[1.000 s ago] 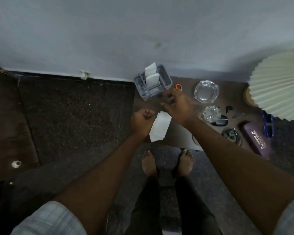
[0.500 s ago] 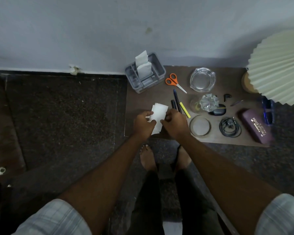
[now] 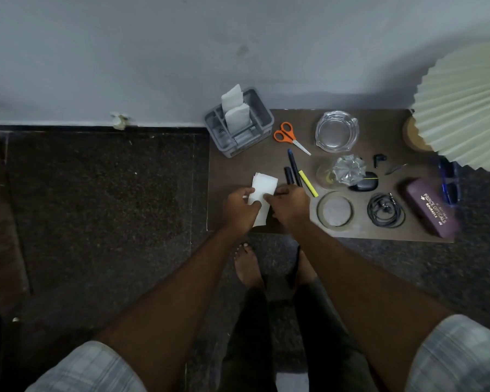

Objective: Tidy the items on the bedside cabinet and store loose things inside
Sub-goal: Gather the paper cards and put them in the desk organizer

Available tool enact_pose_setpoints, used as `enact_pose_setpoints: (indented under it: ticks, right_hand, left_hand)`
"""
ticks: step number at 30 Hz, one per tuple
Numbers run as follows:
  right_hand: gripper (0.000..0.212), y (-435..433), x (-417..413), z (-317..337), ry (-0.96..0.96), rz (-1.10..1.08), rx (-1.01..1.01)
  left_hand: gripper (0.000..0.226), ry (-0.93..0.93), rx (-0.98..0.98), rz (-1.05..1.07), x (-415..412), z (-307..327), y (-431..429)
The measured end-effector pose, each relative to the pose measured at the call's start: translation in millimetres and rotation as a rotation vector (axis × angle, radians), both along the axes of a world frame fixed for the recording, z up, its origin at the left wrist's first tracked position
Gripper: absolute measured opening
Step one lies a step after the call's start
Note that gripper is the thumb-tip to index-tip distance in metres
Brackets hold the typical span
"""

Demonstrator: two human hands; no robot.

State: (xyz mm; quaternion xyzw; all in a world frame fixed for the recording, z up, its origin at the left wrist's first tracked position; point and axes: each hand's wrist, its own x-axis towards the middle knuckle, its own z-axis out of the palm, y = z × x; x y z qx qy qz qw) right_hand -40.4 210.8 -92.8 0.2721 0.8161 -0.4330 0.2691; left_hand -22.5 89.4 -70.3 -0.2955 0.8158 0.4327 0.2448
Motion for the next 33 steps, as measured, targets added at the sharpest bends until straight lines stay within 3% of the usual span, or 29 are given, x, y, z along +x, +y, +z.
enact_pose_setpoints:
  ticks: [4, 14, 19, 24, 33]
  right_hand:
    - [0.015, -3, -1, 1, 0.006, -0.047, -0.016]
    - [0.017, -2, -3, -1, 0.026, -0.022, -0.035]
    - [0.025, 1, -6, -3, 0.029, -0.016, -0.106]
    - [0.019, 9, -14, 2, 0.075, -0.006, -0.209]
    - [0.007, 19, -36, 28, 0.000, 0.040, -0.432]
  left_hand:
    - [0.040, 0.002, 0.006, 0.003, 0, 0, -1]
    - [0.040, 0.001, 0.037, 0.026, -1, -1, -3]
    - [0.035, 0.002, 0.062, 0.087, -4, -2, -3]
    - [0.028, 0.047, 0.088, 0.174, -11, 3, -7]
    - [0.030, -0.089, 0.429, 0.389, -36, 15, -16]
